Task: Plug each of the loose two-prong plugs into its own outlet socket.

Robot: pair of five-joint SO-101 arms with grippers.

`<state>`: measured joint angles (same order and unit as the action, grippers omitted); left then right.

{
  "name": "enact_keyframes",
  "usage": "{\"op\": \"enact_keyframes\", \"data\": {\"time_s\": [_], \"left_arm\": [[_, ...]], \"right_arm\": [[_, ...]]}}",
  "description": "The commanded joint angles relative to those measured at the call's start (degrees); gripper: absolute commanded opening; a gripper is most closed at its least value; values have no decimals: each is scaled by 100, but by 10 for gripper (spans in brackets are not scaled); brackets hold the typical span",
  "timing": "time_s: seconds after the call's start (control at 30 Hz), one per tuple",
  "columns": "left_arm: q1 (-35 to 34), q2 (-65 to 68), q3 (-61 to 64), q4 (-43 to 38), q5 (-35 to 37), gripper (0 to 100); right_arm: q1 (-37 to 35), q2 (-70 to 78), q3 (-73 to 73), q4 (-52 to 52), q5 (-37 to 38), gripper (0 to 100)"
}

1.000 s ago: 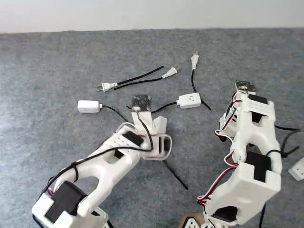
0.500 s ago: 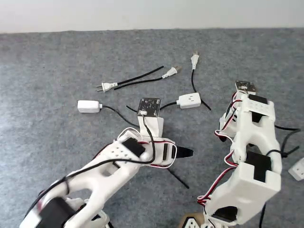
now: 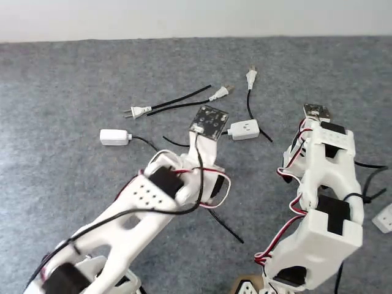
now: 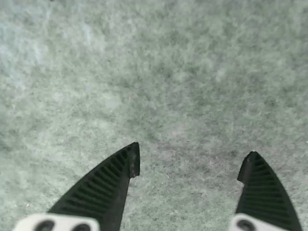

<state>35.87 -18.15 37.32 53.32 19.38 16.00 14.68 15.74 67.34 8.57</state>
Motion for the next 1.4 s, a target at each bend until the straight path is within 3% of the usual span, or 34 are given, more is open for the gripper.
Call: {"op": "enact_keyframes", "data": {"time_s": [0.0, 0.3, 0.5, 0.83, 1.37], "left_arm": [[9, 765, -708, -9, -70, 13], [-18, 3130, -2237, -9, -62, 13], [-255, 3886, -2651, -9, -53, 13], [-835, 3042, -2554, 422, -53, 13], [-1503, 1785, -1560, -53, -79, 13]], "right_arm": [[-22, -31, -26, -66, -62, 325], [-22, -31, -26, -66, -62, 325], [-22, -31, -26, -66, -62, 325], [-22, -31, -26, -66, -62, 325], [-22, -31, -26, -66, -62, 325]]}}
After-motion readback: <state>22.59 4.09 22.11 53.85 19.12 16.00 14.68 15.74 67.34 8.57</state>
